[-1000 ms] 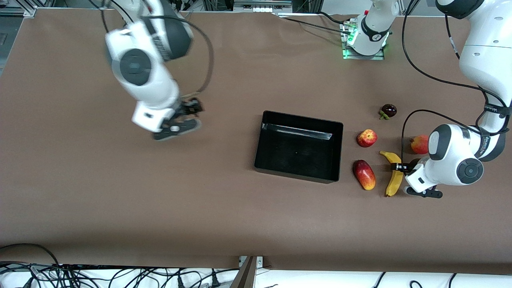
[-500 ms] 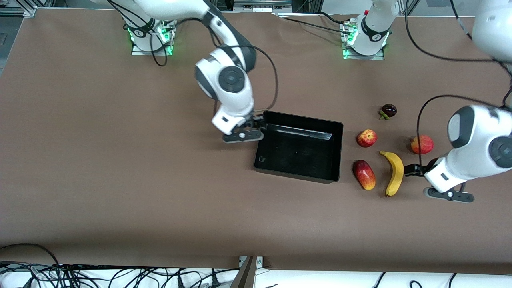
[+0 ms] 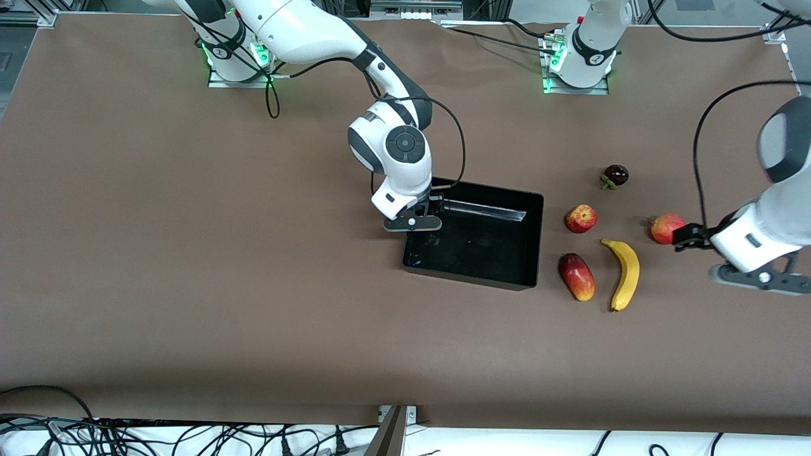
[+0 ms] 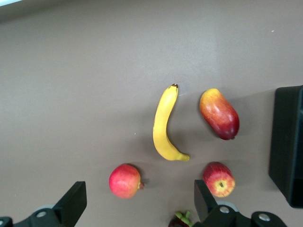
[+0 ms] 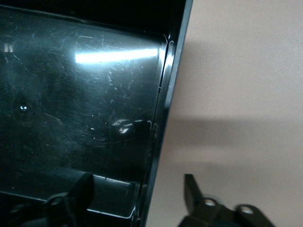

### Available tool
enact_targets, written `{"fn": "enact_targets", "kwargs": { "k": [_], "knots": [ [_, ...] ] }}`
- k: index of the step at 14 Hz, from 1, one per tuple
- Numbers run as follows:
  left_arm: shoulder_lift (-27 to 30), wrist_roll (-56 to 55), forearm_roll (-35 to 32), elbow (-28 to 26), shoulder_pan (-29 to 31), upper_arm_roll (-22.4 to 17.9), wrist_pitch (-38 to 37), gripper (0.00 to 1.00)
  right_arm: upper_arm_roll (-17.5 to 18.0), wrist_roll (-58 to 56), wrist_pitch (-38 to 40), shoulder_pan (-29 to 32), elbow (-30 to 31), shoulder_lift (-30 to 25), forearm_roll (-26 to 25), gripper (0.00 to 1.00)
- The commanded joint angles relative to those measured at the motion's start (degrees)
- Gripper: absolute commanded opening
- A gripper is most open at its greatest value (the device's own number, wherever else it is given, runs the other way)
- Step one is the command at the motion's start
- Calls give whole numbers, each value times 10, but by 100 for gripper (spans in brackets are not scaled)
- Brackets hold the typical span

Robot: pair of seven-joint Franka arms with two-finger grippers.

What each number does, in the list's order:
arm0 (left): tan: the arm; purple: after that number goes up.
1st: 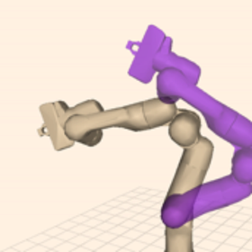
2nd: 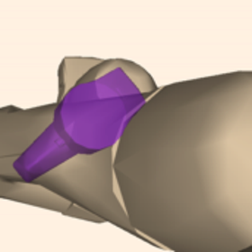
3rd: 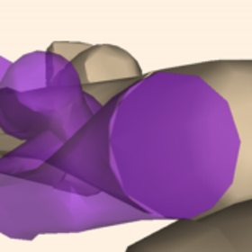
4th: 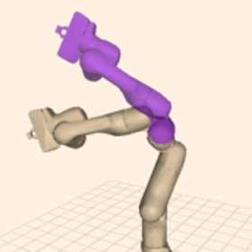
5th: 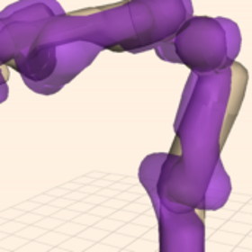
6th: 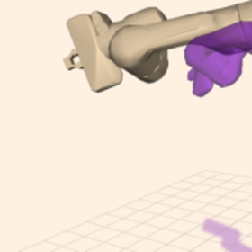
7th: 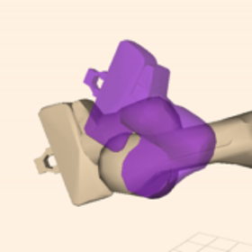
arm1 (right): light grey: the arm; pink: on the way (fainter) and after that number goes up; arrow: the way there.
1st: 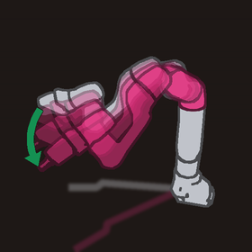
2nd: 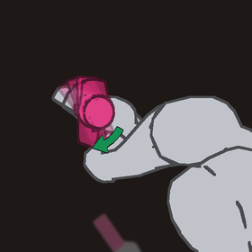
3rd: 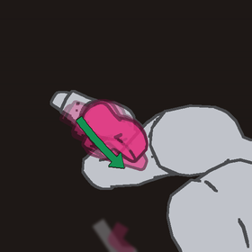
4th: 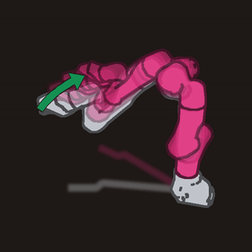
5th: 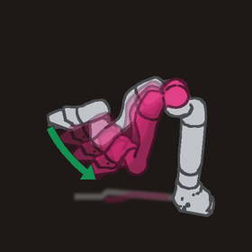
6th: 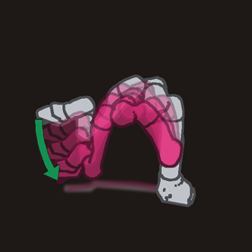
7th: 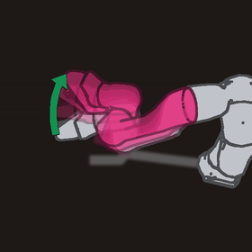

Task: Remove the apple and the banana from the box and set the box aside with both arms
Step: 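Withdraw the left gripper while the right gripper reaches the tray rim, then grip the tray rim with the right gripper and drag it away from fruits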

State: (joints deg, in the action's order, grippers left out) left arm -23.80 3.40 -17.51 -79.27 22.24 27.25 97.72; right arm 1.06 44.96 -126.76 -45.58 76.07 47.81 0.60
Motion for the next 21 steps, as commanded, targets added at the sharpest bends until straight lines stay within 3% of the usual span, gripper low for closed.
{"fn": "enact_targets", "kwargs": {
  "k": [1, 3, 6, 10, 12, 15, 21],
  "knots": [
    [10, 57, 18, 28, 3, -3, -20, 100, -6, 1, 7, -3, -17, -1, 10, 0],
    [45, 66, 24, 17, -30, -29, -19, 100, -6, -11, 11, 13, -18, -2, 11, 0],
    [89, 66, 106, -3, -124, -157, -18, 100, -6, -45, 18, 37, -17, -12, 13, 0],
    [185, -23, 140, -110, -242, -276, -2, 100, -7, -207, 105, 129, -18, -81, 18, 0],
    [228, -31, 148, -168, -287, -325, 37, 100, -11, -288, 122, 173, -16, -100, 48, 0],
    [253, -29, 165, -227, -293, -340, 63, 100, -13, -373, 172, 252, -14, -109, 51, 0],
    [246, -30, 162, -207, -290, -334, 24, 100, -22, -477, 175, 346, 43, -118, 53, 0]
  ]
}}
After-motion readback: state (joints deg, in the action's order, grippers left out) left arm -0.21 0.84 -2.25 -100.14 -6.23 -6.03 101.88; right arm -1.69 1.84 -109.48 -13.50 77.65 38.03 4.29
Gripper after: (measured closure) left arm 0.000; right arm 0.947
